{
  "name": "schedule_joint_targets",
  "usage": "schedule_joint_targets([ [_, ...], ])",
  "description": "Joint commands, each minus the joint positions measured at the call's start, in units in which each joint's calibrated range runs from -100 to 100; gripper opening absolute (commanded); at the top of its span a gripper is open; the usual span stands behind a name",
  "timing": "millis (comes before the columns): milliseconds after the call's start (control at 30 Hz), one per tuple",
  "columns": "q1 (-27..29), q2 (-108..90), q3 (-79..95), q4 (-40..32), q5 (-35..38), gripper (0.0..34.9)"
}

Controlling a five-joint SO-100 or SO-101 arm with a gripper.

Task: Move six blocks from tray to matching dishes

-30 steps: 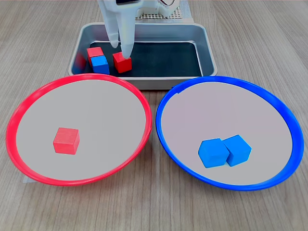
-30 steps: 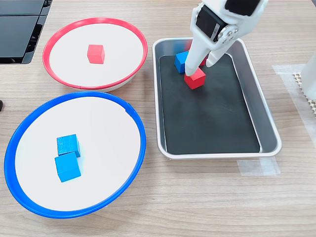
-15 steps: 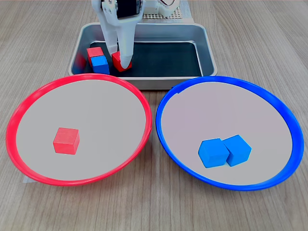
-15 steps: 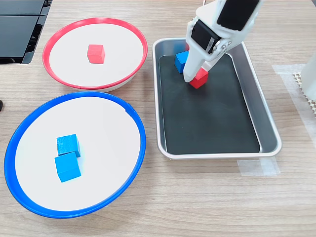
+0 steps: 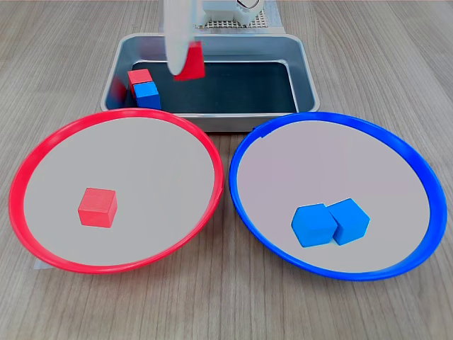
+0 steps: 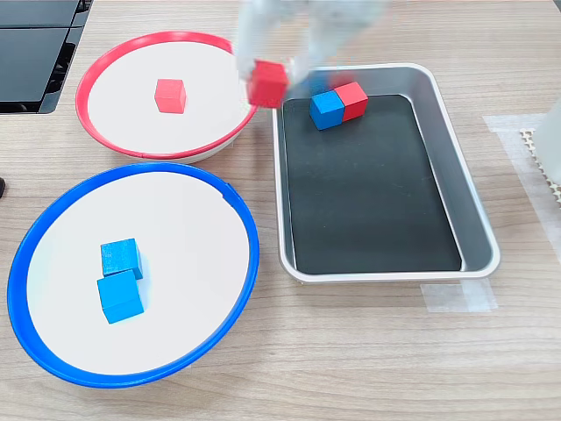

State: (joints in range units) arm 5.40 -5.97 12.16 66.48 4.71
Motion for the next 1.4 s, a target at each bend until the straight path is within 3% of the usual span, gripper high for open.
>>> schedule_joint_targets([
  [0, 3.0, 7.4, -11.5, -3.8, -8.6, 0.1],
  [133, 6.0, 16.0, -16.1, -6.8, -8.1, 0.3],
  [167, 6.5, 17.7, -16.8, -7.3, -7.4, 1.6],
  [233, 7.4, 21.4, -19.6, -7.5, -6.6, 15.9],
  [300, 7.9, 23.1, -21.9, -6.3, -6.3, 21.1],
  [367, 8.0, 22.2, -21.9, -5.2, -6.0, 22.4],
  [500, 8.0, 16.8, -19.3, -0.2, -5.5, 19.1],
  [533, 8.0, 14.7, -18.2, 2.2, -5.2, 16.1],
  [567, 8.1, 12.2, -16.5, 4.7, -4.9, 8.4],
  [600, 8.4, 9.4, -14.2, 7.4, -4.7, 5.5],
  [700, 9.7, 1.5, -4.2, 11.4, -3.3, 2.3],
  [733, 10.6, -1.2, 1.1, 10.7, -3.1, 0.6],
  [867, 13.8, -5.4, 13.6, 4.1, -6.5, 0.5],
  [900, 14.1, -5.4, 16.1, 2.1, -8.0, 1.5],
  [933, 13.8, -5.0, 17.6, 0.8, -8.7, 7.0],
  [967, 13.4, -4.2, 18.2, 0.6, -10.0, 15.5],
  [1000, 13.1, -3.5, 18.2, 0.6, -11.2, 19.7],
  [1067, 12.6, -1.8, 17.4, 1.0, -13.7, 26.3],
  [1133, 12.1, 0.1, 14.7, 2.3, -16.4, 30.4],
  [1367, 12.3, 3.7, 14.8, 1.6, -17.5, 27.4],
])
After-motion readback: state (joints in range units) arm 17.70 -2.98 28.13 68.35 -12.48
